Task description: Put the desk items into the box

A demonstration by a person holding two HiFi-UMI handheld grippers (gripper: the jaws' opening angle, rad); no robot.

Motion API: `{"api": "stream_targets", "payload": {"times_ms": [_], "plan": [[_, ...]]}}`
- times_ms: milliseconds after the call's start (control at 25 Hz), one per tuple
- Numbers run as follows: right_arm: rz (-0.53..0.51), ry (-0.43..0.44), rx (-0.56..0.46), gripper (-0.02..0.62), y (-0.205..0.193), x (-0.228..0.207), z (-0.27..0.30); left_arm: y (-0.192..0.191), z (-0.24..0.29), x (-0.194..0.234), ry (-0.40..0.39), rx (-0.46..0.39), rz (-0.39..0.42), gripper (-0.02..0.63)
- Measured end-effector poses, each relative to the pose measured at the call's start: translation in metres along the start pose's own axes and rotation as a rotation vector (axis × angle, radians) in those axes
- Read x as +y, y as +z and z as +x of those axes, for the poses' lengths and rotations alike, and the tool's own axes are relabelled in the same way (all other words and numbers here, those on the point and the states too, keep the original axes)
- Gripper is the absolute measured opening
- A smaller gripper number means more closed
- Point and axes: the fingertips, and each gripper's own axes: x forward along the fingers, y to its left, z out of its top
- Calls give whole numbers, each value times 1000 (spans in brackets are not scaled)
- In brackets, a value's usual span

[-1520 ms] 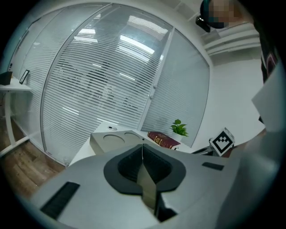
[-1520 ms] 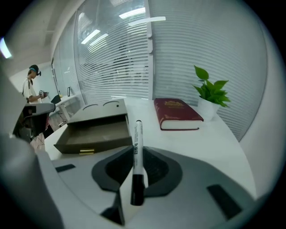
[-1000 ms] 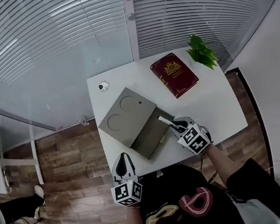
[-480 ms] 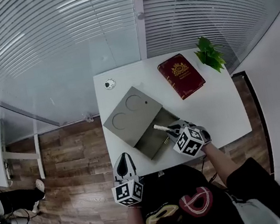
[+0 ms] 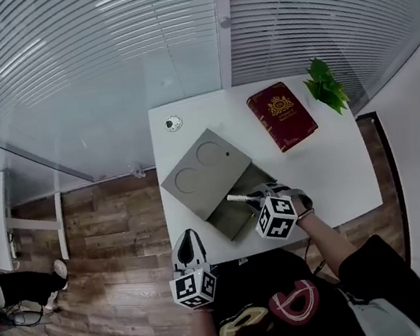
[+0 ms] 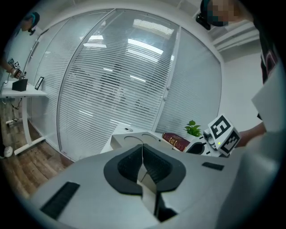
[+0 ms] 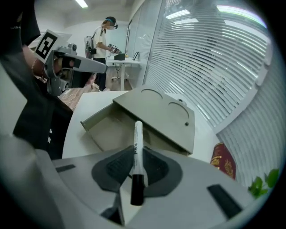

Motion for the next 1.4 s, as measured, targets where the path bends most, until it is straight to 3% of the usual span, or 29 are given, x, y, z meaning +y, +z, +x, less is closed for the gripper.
{"api": "stream_targets", "payload": {"times_ms": [760, 1400], "plan": [[-118, 116, -31, 72, 23, 11, 34, -4, -3, 21, 87, 22, -21, 18], [-125, 144, -87, 74, 32, 10, 49, -5, -1, 24, 114, 35, -18, 18]]}}
